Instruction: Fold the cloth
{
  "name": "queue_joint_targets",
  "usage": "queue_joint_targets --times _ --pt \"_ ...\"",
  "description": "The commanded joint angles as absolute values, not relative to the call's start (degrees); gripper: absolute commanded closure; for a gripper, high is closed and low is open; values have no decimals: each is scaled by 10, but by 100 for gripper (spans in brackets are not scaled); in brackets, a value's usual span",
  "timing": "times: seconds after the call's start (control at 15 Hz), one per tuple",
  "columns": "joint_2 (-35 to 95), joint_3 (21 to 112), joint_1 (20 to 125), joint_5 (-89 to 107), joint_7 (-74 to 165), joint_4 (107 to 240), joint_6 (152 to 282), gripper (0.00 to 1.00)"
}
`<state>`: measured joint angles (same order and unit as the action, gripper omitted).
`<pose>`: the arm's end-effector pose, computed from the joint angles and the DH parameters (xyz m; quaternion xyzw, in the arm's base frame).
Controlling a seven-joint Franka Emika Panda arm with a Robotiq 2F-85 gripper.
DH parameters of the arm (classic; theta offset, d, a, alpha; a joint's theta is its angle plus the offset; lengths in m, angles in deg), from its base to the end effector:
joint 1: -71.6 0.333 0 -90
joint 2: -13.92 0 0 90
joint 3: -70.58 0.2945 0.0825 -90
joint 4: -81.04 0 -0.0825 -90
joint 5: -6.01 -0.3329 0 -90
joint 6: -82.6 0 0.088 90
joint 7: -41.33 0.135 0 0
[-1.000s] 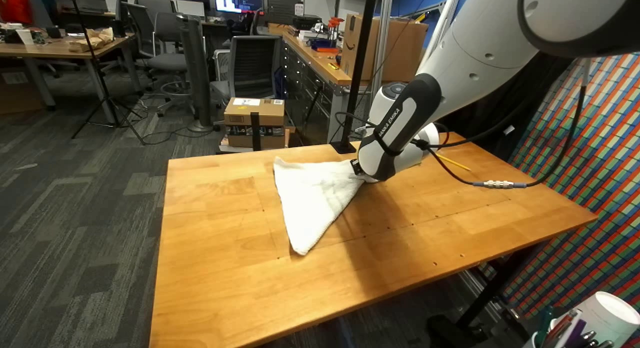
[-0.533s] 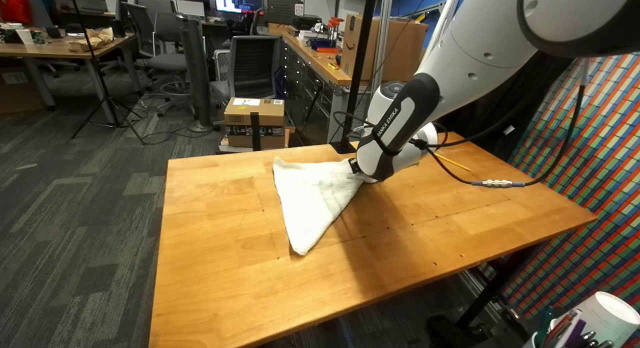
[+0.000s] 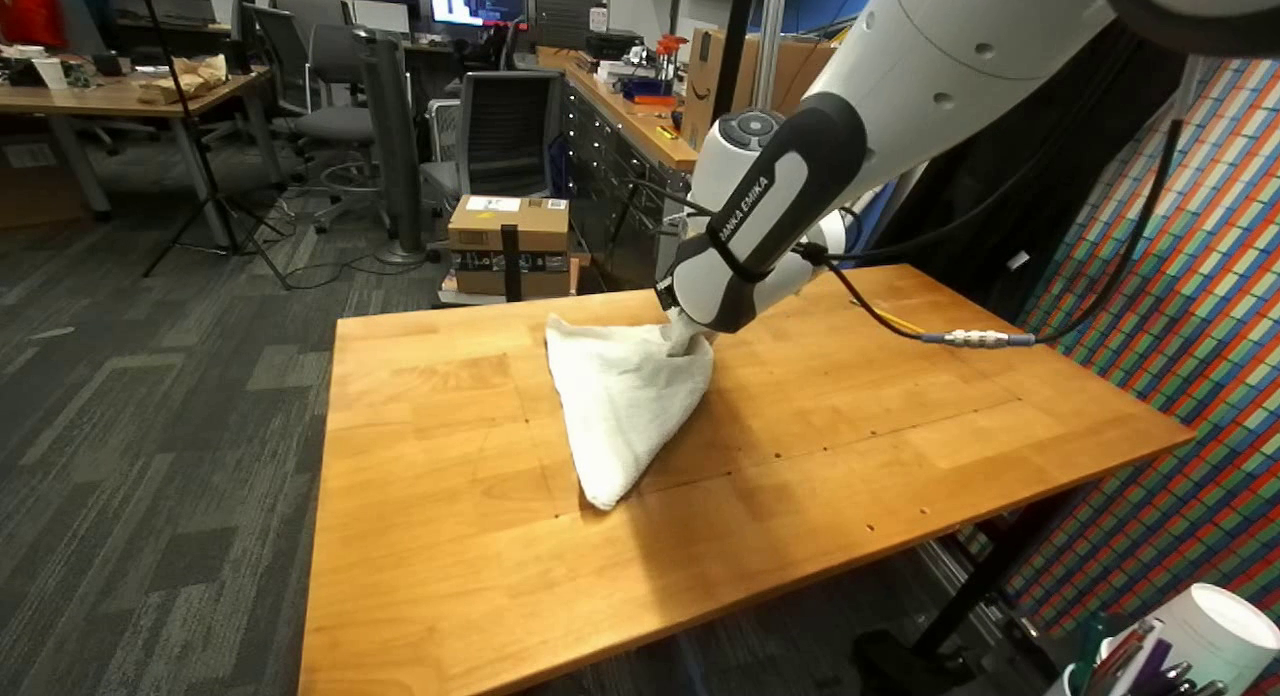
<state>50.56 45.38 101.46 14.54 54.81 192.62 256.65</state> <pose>0.6250 0.0842 0.2272 0.9583 0.0647 0.2595 0.1003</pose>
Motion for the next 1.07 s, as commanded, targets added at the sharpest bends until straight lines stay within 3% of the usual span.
queue_joint_targets --times 0.0,0.53,1.0 --pt "455 401 1093 175 595 1960 2540 93" --pt "369 337 1241 252 730 2030 2469 93" --pt "313 345 1270 347 837 2086 2454 93"
